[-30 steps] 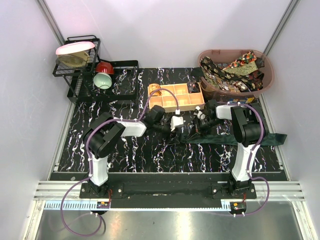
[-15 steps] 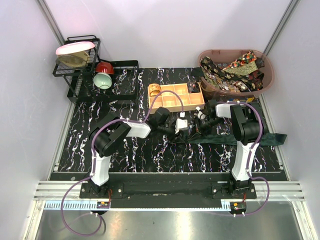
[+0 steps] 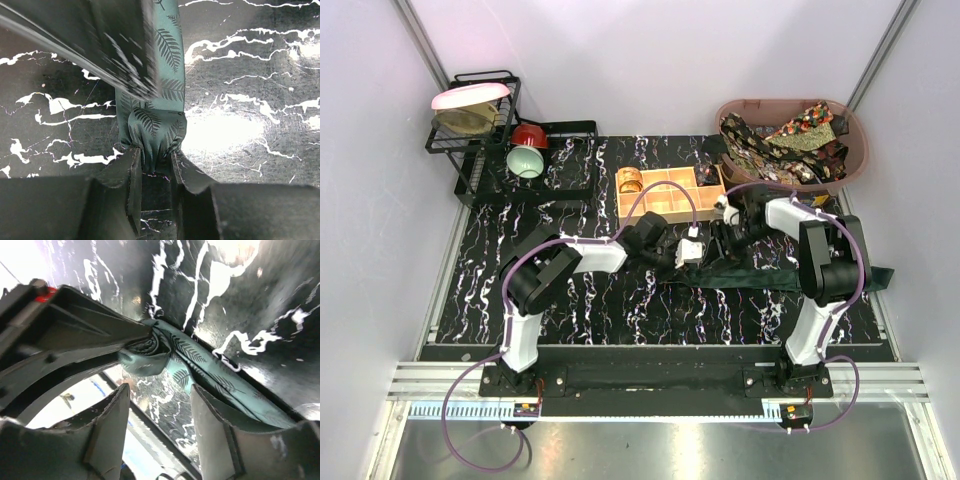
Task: Roll the ties
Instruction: Roll the tie at the center of the board.
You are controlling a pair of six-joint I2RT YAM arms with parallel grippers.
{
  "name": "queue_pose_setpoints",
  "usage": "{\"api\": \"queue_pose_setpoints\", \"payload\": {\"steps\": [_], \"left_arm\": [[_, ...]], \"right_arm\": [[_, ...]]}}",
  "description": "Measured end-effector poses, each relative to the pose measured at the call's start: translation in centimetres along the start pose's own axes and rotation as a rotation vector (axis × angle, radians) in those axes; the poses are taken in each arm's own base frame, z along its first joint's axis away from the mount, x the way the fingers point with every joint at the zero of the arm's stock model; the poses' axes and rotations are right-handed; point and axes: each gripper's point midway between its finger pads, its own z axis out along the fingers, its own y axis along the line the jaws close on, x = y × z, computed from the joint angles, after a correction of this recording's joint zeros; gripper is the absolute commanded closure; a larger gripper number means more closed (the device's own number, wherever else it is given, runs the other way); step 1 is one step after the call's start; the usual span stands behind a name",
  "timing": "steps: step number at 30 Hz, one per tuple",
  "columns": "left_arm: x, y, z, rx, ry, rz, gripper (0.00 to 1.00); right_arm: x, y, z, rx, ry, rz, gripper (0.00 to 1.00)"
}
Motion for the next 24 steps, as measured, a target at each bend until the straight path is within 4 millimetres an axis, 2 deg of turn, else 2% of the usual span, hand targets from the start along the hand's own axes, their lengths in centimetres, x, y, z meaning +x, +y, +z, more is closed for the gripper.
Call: {"api": "queue_pose_setpoints", "payload": {"steps": [3, 6, 11, 14, 23, 24], "left_arm": [[0.0, 0.0, 0.0, 0.003, 0.008, 0.005, 0.91], [0.1, 0.0, -0.1, 0.002, 0.018, 0.001, 0.91], [0.1, 0.1, -0.1, -0.002, 0.03, -0.01, 0.91], [0.1, 0.2, -0.2, -0.006, 0.039, -0.018, 0.91], [0.1, 0.2, -0.1, -0.02, 0.063, -0.033, 0.91], [0.1, 0.2, -0.1, -0.021, 0.063, -0.033, 0.91]], "right_arm": [[-1.5, 0.5, -0.9, 0.004, -0.031, -0.064, 0.55], [-2.0, 1.1, -0.9, -0.035, -0.032, -0.061, 0.57], [-0.4, 0.9, 0.9, -0.108, 0.028, 0.062, 0.51], [0.9, 0.9, 1.7, -0.142, 0.057, 0.152, 0.52], [0.0, 2.4, 2.3, -0.207, 0.032, 0.192, 0.57], [-0.1, 2.5, 2.4, -0.209, 0.032, 0.195, 0.63]]}}
